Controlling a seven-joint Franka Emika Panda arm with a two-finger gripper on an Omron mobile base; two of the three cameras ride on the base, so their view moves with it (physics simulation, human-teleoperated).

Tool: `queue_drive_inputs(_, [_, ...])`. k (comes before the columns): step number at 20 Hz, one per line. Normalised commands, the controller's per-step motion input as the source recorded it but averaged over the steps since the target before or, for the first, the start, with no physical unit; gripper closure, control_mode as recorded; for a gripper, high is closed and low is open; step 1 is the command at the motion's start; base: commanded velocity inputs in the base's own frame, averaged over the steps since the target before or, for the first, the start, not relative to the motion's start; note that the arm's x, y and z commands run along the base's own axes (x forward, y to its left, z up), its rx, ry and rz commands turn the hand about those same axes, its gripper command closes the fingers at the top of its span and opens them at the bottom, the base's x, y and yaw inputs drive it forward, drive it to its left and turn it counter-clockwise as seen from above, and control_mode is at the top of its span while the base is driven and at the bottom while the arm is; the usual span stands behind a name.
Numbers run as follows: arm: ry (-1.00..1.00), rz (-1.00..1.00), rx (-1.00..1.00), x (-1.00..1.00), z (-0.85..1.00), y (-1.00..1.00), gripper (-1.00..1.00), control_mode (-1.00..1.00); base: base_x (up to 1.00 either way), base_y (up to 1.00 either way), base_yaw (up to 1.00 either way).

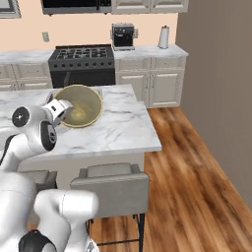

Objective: Move the bowls from the cabinet to the plates on the dining table.

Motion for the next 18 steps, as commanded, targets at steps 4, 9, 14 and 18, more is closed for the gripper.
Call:
queue_drive_inputs(4, [0.18, 0.02, -0.13, 0.61, -0.30, 0.23, 1.00, -1.00, 0.00, 0.00, 0.00])
queue_drive_inputs(9, [0.16, 0.03, -0.20, 0.50, -0.31, 0.29, 1.00, -1.00, 0.00, 0.00, 0.00])
queue_drive_inputs(14, [0.11, 0.04, -0.23, 0.52, -0.21, 0.31, 1.00, -1.00, 0.00, 0.00, 0.00])
queue_drive_inputs(18, [0.02, 0.05, -0.24, 0.21, -0.12, 0.44, 1.00, -1.00, 0.00, 0.00, 0.00])
